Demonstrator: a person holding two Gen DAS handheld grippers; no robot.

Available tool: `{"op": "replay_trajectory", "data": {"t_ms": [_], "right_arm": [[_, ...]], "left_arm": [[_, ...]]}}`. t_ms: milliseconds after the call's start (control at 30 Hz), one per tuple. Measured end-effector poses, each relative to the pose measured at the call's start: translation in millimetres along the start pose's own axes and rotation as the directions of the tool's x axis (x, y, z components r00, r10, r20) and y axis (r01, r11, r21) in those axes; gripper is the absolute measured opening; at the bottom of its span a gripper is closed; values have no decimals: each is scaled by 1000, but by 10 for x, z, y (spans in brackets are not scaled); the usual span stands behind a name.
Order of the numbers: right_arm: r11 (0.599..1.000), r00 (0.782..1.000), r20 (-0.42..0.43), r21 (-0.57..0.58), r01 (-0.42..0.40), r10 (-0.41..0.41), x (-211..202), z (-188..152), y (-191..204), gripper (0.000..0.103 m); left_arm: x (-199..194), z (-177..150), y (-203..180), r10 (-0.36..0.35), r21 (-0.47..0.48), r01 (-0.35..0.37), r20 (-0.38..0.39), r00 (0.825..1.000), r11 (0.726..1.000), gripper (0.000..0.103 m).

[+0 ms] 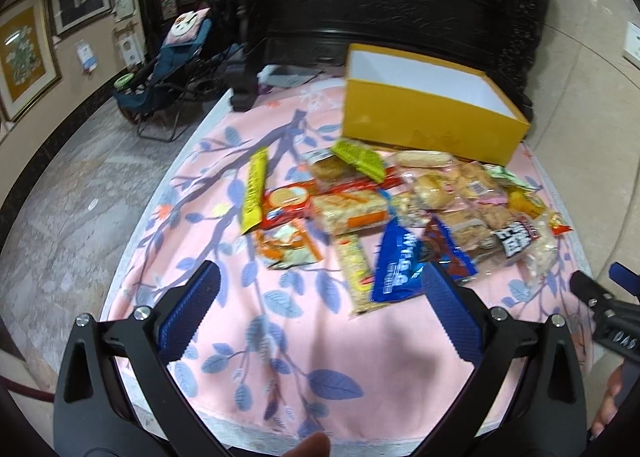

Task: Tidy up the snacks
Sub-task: 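Grasp the orange wafer pack with the left tool while the right tool grasps the blue cookie pack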

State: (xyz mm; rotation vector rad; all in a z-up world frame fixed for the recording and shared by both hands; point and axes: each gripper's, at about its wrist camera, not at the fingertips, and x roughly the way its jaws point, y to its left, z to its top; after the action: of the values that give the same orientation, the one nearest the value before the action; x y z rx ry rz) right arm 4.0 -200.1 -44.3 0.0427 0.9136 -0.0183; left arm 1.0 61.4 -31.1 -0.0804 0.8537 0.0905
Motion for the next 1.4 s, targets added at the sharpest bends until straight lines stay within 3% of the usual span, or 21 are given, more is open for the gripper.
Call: {"op": "replay_trajectory", "data": {"t_ms": [67, 167, 233, 467, 533, 667, 733, 767, 800, 1000, 1133, 1400], "right_arm": [[998, 998, -7, 3, -64, 64, 52, 41, 39, 102], [974, 975, -59, -72, -217, 213, 253, 124, 322, 102], [958, 963, -100, -123, -260, 249, 418, 169, 518, 102], [945, 955, -232, -224, -237, 184, 1217, 173, 1096, 102], [943, 971, -180, -265, -200, 155, 1267, 148, 1185, 102], [929, 981, -168, -340, -147, 94, 1432, 74, 1305, 102], [935, 977, -154, -299, -190, 149, 1464, 41, 1247, 101], [937, 971, -144, -270, -224, 191, 1464, 26, 1207, 89], [936, 966, -130, -247, -251, 225, 1452, 9, 1143, 62], [931, 958, -133, -233, -281, 256, 1301, -33, 942, 56], [944, 972, -92, -232, -233, 217, 1119, -95, 605, 56], [954, 964, -103, -150, -259, 246, 1083, -174, 272, 55]], "left_arm": [[56, -1, 81, 14, -19, -15, -9, 1000, 1000, 101], [75, -26, 170, 27, -37, -27, -16, 1000, 999, 101], [62, -45, 236, 34, -49, -35, -15, 999, 998, 101], [63, -88, 434, 72, -66, -73, -19, 997, 995, 101], [97, -92, 503, 77, -79, -78, -24, 997, 994, 101], [174, -62, 567, 75, -96, -77, -25, 997, 992, 101], [239, -34, 566, 73, -94, -76, -29, 997, 993, 101], [281, -23, 561, 71, -90, -74, -35, 997, 993, 101], [314, -19, 549, 69, -86, -72, -38, 997, 994, 101], [478, -42, 460, 27, -72, -30, -52, 998, 997, 101], [607, -64, 416, 10, -89, -16, -72, 997, 996, 101], [1222, -42, 242, 105, -97, -117, -122, 987, 988, 101]]}}
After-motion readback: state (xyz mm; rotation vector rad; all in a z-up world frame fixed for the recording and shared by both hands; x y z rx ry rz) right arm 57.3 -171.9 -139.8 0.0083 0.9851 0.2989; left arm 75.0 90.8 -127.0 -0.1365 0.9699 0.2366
